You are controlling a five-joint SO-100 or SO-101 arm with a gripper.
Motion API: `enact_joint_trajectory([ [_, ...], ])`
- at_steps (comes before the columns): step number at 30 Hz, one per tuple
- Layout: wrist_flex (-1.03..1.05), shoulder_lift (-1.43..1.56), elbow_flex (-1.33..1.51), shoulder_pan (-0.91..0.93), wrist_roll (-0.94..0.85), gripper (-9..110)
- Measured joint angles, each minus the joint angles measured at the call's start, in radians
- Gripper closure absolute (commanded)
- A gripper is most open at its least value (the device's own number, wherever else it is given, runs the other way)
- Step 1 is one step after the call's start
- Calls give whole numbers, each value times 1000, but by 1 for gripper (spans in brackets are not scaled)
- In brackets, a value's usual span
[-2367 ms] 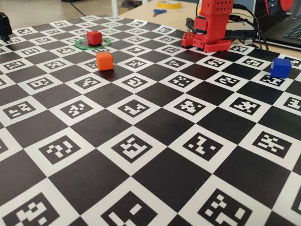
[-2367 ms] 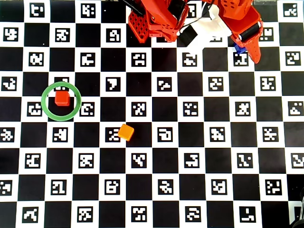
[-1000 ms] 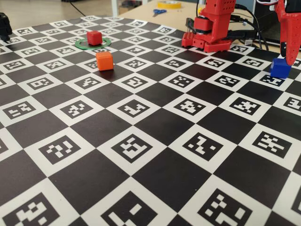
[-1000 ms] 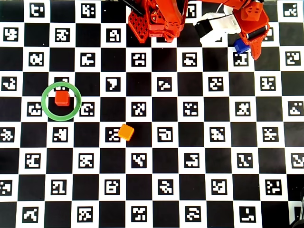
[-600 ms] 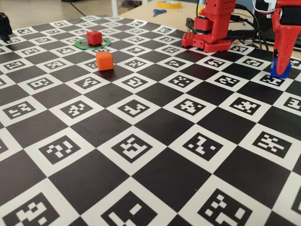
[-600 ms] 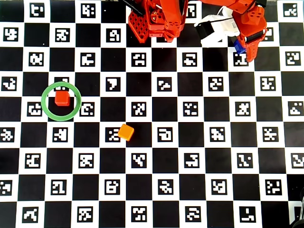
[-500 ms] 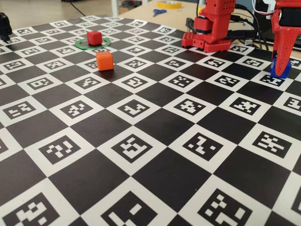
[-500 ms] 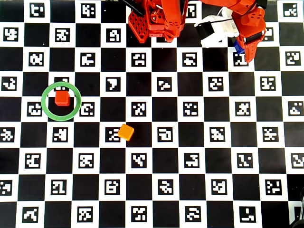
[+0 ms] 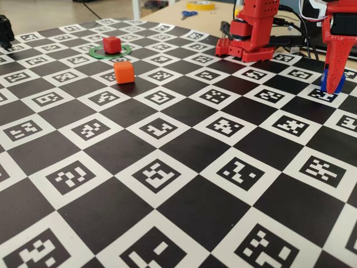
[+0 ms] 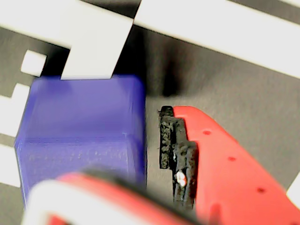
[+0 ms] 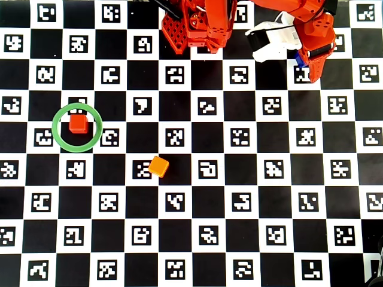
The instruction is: Grab the red cube then put it in the green circle then put the blue cube on top and finally the orange cube on top
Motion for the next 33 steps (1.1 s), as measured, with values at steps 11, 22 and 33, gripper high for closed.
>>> enact_joint_trajectory([
  [11, -28, -2, -5, -11, 3, 67],
  [22, -60, -15, -5, -11, -37, 81],
  [33, -81, -29, -5, -11, -86, 87],
])
